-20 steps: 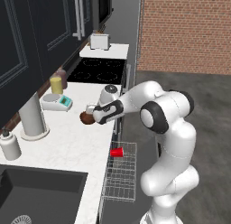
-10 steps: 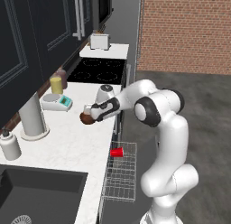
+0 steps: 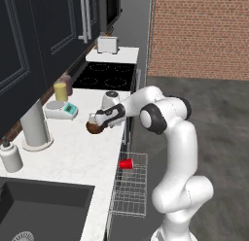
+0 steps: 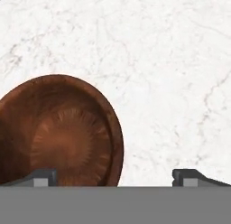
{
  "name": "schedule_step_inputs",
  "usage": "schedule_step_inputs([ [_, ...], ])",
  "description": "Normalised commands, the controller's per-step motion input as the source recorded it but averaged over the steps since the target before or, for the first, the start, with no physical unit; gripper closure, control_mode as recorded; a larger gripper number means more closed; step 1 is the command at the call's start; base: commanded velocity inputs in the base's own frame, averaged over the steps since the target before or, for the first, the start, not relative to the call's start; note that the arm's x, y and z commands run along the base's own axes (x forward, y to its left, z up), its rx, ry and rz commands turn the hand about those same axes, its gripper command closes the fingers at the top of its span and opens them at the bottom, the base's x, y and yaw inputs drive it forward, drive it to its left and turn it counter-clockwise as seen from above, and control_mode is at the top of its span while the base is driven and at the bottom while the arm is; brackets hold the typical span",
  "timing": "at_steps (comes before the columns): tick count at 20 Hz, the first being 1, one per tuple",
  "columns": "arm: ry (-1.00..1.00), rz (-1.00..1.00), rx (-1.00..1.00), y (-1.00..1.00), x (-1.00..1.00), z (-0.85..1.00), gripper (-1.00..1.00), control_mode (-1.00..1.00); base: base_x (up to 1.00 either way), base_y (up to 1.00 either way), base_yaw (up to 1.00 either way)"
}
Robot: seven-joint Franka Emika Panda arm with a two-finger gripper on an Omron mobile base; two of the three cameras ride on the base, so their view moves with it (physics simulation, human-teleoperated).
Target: Pick up the cup and bowl from the counter, place them in the dishwasher, and close the dishwasher door.
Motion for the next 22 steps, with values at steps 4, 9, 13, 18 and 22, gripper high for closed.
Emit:
schedule_step_inputs([
  [4, 0.06, 0.00, 0.00, 0.00, 0.31, -0.11, -1.00, -1.00, 0.00, 0.00, 0.00],
  [9, 0.08, 0.00, 0.00, 0.06, 0.21, -0.21, -1.00, -1.00, 0.00, 0.00, 0.00],
  [13, 0.09, 0.00, -0.03, 0.19, 0.00, -0.25, 1.00, -1.00, 0.00, 0.00, 0.00],
  [18, 0.03, 0.00, -0.03, 0.08, -0.01, -0.11, 1.00, -1.00, 0.00, 0.00, 0.00],
  [22, 0.00, -0.02, -0.03, -0.05, -0.26, -0.01, 1.00, -1.00, 0.00, 0.00, 0.00],
])
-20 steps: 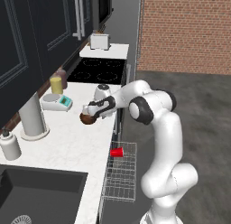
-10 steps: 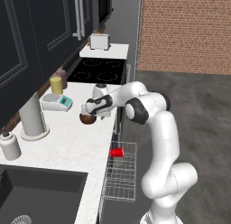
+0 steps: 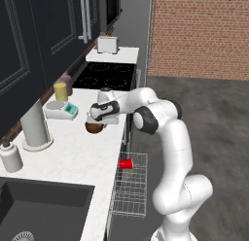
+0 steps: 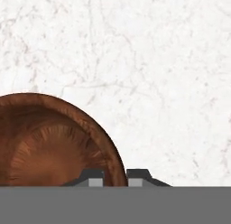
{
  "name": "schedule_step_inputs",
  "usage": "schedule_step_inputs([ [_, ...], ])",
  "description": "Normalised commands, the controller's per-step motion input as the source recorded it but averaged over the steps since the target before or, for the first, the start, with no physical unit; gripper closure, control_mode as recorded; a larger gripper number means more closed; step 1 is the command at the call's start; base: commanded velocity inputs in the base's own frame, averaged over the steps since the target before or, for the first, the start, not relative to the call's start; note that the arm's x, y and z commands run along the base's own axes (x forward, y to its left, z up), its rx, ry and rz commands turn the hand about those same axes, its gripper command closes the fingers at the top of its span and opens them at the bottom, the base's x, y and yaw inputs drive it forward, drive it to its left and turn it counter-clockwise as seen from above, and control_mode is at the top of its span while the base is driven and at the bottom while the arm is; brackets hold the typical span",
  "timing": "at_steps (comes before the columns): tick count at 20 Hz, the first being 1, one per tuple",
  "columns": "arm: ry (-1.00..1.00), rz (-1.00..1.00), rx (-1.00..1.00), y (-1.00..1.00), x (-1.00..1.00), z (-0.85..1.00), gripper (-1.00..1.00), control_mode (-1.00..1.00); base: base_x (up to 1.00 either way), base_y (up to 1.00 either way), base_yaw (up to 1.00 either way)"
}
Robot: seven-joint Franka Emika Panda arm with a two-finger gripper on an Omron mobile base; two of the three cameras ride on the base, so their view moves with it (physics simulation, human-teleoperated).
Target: Pick up the cup and bowl from the counter, place them in the dishwasher, and close the dishwasher door.
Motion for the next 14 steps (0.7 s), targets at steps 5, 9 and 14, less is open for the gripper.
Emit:
schedule_step_inputs([
  [5, -0.02, -0.05, 0.00, -0.34, -0.64, 0.00, 1.00, -1.00, 0.00, 0.00, 0.00],
  [9, -0.06, -0.09, 0.00, -0.61, -0.78, 0.00, 1.00, -1.00, 0.00, 0.00, 0.00],
  [14, -0.09, -0.11, 0.00, -0.87, -0.81, 0.00, 1.00, -1.00, 0.00, 0.00, 0.00],
])
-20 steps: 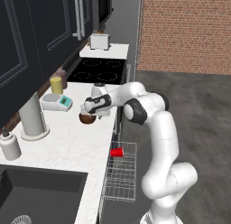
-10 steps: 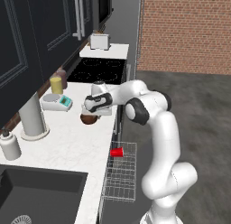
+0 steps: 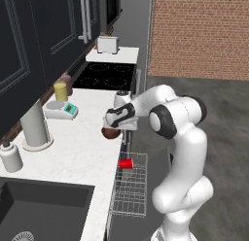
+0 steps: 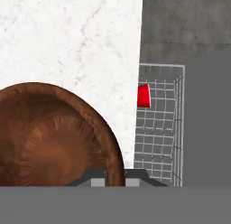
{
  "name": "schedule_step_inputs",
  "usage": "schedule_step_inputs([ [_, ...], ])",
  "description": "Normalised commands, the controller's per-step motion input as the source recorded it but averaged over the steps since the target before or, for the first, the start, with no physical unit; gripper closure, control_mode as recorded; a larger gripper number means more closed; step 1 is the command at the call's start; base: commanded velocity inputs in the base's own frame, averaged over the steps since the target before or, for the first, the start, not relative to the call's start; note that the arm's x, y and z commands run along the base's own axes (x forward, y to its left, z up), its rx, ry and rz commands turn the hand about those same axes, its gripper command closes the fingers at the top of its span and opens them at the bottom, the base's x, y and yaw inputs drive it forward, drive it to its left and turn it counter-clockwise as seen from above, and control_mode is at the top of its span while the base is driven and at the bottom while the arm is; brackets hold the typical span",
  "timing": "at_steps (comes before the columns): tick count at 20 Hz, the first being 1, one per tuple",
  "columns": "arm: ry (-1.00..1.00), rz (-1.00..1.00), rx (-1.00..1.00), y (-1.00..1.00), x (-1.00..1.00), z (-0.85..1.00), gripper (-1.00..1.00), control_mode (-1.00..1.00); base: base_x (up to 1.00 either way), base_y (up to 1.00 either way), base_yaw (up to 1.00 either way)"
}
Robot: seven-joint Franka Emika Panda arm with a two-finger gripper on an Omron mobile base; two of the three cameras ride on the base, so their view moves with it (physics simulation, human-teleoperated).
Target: Pick up the cup and bowl from the counter, place them in the dishwasher, and close the dishwasher door.
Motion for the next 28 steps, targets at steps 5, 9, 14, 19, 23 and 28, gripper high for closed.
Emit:
schedule_step_inputs([
  [5, -0.15, -0.10, 0.00, -0.96, -0.92, 0.00, 1.00, -1.00, 0.00, 0.00, 0.00],
  [9, -0.14, -0.11, 0.01, -1.00, -1.00, 0.00, 1.00, -1.00, 0.00, 0.00, 0.00],
  [14, -0.02, -0.07, 0.08, -0.75, -0.84, 0.00, 1.00, -1.00, 0.00, 0.00, 0.00],
  [19, 0.01, 0.00, 0.14, -0.34, -0.31, -0.08, 1.00, -1.00, 0.00, 0.00, 0.00],
  [23, 0.08, 0.00, 0.11, -0.02, 0.00, -0.35, 1.00, -1.00, 0.00, 0.00, 0.00],
  [28, 0.11, 0.00, 0.05, 0.08, 0.05, -0.48, 1.00, -1.00, 0.00, 0.00, 0.00],
])
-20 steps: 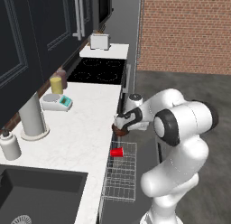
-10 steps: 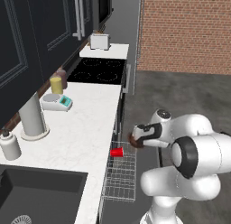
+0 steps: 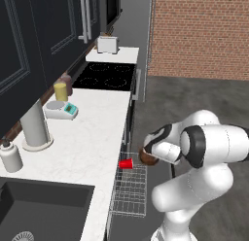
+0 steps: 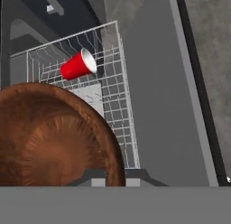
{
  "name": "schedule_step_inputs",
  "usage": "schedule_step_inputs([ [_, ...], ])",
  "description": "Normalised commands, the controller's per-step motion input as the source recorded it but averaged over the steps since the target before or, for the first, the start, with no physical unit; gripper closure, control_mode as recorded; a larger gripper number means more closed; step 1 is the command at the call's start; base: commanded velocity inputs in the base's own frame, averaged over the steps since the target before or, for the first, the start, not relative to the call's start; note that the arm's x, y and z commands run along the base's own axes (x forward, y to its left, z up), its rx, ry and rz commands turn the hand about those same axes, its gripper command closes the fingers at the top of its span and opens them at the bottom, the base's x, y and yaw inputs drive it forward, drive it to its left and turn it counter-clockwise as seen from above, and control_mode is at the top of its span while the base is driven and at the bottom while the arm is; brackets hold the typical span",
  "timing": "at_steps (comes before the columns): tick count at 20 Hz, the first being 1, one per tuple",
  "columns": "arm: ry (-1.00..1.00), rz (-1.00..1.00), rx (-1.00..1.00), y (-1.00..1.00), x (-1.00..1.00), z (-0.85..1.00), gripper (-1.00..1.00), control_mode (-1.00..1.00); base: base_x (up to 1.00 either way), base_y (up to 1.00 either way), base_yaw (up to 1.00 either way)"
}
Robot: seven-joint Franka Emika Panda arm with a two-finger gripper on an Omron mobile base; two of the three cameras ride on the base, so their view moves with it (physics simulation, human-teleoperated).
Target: Pick up the cup and bowl from the counter, place them in the dishwasher, and close the dishwasher door.
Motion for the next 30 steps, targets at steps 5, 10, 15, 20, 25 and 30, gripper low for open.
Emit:
schedule_step_inputs([
  [5, 0.09, 0.00, 0.00, 0.21, 0.04, -0.57, 1.00, -1.00, 0.00, 0.00, 0.00],
  [10, 0.03, 0.00, 0.00, 0.38, 0.00, -0.49, 1.00, -1.00, 0.00, 0.00, 0.00],
  [15, 0.07, -0.01, 0.00, 0.36, 0.11, -0.51, 1.00, -1.00, 0.00, 0.00, 0.00],
  [20, 0.06, -0.04, 0.03, 0.14, 0.08, -0.54, 1.00, -1.00, 0.00, 0.00, 0.00],
  [25, 0.05, -0.08, 0.05, 0.00, 0.03, -0.52, 1.00, -1.00, 0.00, 0.00, 0.00],
  [30, 0.03, -0.09, 0.07, 0.00, 0.04, -0.46, 1.00, -1.00, 0.00, 0.00, 0.00],
])
